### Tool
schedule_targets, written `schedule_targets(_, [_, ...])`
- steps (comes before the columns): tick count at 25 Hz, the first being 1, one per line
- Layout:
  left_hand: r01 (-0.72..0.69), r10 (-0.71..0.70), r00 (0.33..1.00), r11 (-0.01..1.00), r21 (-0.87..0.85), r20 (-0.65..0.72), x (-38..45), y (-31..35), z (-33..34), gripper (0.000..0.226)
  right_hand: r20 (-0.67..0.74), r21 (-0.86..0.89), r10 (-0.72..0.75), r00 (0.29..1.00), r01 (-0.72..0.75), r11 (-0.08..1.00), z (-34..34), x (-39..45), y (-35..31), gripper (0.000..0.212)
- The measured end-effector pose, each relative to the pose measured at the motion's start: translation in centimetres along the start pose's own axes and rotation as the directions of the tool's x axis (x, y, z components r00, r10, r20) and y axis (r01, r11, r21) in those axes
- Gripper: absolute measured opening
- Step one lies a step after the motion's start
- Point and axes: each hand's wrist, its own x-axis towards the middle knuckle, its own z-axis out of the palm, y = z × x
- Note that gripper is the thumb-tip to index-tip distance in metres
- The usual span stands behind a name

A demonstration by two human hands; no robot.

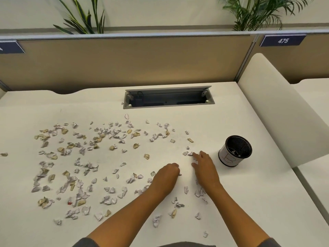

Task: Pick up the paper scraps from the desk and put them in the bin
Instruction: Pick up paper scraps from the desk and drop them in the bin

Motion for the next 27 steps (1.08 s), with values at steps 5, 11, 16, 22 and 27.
schedule_targets(5, [0.042, -0.042, 0.999, 0.998, 0.045, -0.014, 0.1, 0.1, -0.4, 0.016, -0.135, -0.130, -0.098, 0.986, 0.080, 0.988, 0.6, -1.6, -0.4, 0.028])
schedule_targets(11, [0.113, -0.113, 0.994, 0.994, -0.007, 0.009, -0.4, 0.0, -0.8, 0.015, -0.121, -0.119, -0.057, 0.991, 0.043, 0.992, 0.2, -1.6, -1.0, 0.033])
schedule_targets(16, [0.261, -0.279, 0.960, 0.926, -0.274, -0.029, -0.7, -0.9, -0.9, 0.019, -0.069, 0.138, 0.068, 0.995, -0.058, 0.989, -0.6, -1.4, -0.8, 0.031])
schedule_targets(22, [0.371, -0.462, 0.886, 0.757, -0.538, -0.039, -0.4, -1.5, -1.9, 0.017, -0.060, 0.638, 0.179, 0.982, -0.100, 0.763, -7.2, -2.1, 0.8, 0.021])
schedule_targets(27, [0.401, -0.503, 0.861, 0.589, -0.701, 0.070, 0.9, -0.1, -3.8, 0.008, -0.221, 0.761, 0.403, 0.888, -0.101, 0.640, -12.6, -2.3, 4.5, 0.015])
